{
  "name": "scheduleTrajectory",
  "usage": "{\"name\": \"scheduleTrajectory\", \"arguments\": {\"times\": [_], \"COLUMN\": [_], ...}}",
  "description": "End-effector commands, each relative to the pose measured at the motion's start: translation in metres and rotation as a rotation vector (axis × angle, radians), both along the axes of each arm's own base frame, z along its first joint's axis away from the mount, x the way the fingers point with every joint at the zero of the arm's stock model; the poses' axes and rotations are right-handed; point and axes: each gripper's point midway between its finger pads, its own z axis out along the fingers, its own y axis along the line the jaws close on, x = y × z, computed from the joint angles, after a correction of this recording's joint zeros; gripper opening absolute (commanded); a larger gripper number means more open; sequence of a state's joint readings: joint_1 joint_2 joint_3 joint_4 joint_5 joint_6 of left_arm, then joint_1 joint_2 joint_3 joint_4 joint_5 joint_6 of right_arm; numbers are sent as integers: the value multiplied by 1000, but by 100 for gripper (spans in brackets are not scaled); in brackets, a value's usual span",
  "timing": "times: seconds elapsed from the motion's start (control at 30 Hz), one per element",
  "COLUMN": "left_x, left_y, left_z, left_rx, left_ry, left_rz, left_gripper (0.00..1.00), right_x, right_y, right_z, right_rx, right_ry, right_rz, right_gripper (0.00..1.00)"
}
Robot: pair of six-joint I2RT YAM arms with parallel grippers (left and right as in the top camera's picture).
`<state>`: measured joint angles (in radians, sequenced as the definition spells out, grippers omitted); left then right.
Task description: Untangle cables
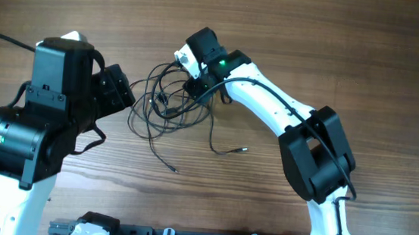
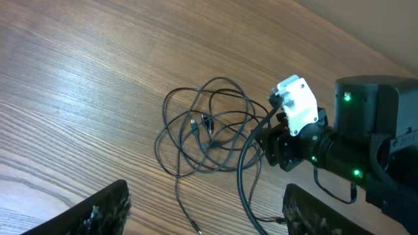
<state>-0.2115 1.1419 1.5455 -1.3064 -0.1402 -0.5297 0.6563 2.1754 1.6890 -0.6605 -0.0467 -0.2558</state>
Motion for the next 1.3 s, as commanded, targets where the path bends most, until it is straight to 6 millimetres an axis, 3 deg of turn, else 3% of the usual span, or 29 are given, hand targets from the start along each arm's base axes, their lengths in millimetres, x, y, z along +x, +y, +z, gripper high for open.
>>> {"name": "scheduleTrajectory", "arguments": {"times": [0.0,0.17,0.6,0.67,0.73,0.8,0.87,0.97,1.03,1.1,1.17,1.2,1.23,1.27], "left_x": [0,0,-1,-1,-1,-1,-2,-2,-2,-2,-2,-2,-2,-2], "left_y": [-3,-3,-3,-3,-3,-3,-3,-3,-3,-3,-3,-3,-3,-3], "left_z": [0,0,-1,-1,-1,-1,-2,-2,-2,-2,-2,-2,-2,-2], "left_rx": [-19,-18,-17,-17,-17,-16,-16,-16,-16,-16,-16,-16,-16,-16], "left_ry": [3,3,11,11,11,12,14,14,14,14,14,14,14,14], "left_rz": [-4,-4,-4,-4,-4,-4,-4,-4,-4,-4,-4,-4,-4,-4], "left_gripper": [76,76,76,76,76,76,77,77,77,77,77,77,77,78], "right_x": [-4,-8,-20,-20,-22,-26,-24,-14,-8,-6,-9,-14,-25,-33], "right_y": [2,6,13,13,12,8,-10,-20,-20,-19,-21,-25,-33,-39], "right_z": [-14,-14,-27,-27,-28,-29,-22,20,63,135,189,225,279,307], "right_rx": [37,69,109,108,106,91,16,4,56,170,258,318,407,453], "right_ry": [66,94,188,190,199,221,189,81,-6,-137,-237,-305,-406,-459], "right_rz": [-36,-44,-64,-65,-77,-98,-132,-156,-159,-157,-154,-152,-147,-145], "right_gripper": [63,49,40,30,4,4,4,4,4,4,4,4,4,4]}}
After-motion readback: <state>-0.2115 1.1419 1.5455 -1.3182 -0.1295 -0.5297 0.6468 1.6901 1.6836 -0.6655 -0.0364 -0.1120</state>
